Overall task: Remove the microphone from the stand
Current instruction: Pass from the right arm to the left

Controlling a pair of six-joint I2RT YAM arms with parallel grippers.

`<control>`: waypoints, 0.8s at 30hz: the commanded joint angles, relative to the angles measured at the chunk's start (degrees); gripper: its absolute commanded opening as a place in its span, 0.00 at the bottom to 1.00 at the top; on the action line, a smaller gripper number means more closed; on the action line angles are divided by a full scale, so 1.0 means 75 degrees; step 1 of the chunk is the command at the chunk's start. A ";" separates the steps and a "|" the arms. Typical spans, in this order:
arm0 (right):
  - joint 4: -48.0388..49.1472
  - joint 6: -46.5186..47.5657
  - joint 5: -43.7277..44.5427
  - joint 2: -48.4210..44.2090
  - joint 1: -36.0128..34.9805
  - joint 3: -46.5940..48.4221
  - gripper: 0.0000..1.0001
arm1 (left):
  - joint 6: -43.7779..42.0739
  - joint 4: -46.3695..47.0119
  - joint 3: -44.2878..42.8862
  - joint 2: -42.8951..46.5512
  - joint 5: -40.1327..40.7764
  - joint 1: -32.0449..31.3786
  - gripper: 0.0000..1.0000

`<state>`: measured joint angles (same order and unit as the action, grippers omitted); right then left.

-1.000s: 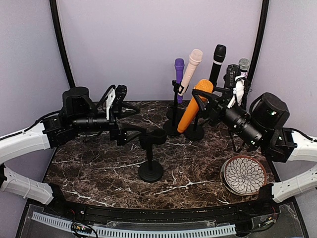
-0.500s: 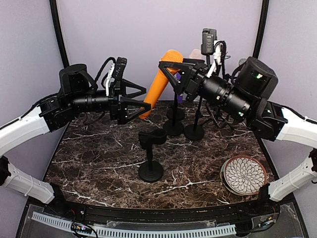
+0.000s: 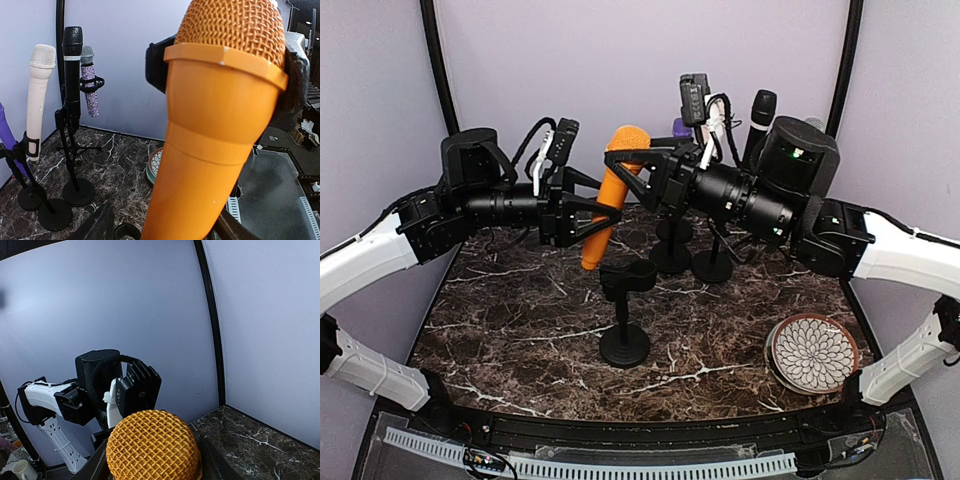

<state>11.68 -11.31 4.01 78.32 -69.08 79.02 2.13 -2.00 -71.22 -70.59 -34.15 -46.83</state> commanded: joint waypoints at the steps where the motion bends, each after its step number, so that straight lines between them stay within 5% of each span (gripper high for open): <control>1: 0.0388 -0.0197 -0.0239 0.0053 0.0071 0.0292 0.03 | -0.0099 0.0060 -0.0082 0.0172 -0.0146 -0.0023 0.62; 9: 0.0349 -0.0319 -0.0253 0.0156 0.0166 0.0292 0.03 | -0.0137 0.0128 -0.0012 0.0258 -0.0196 -0.0025 0.54; 17: 0.0420 -0.0378 -0.0264 0.0163 0.0258 0.0220 0.03 | -0.0135 0.0198 0.0081 0.0340 -0.0143 -0.0021 0.34; 21: 0.0502 -0.0417 -0.0222 0.0117 0.0315 0.0091 0.09 | -0.0170 0.0206 0.0139 0.0358 -0.0158 -0.0020 0.28; 24: 0.0587 -0.0399 -0.0211 0.0056 0.0334 -0.0019 0.23 | -0.0103 0.0216 0.0165 0.0384 -0.0054 -0.0025 0.22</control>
<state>12.16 -15.44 2.31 79.66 -67.44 79.18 -0.01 -1.67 -70.98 -70.26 -35.24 -47.16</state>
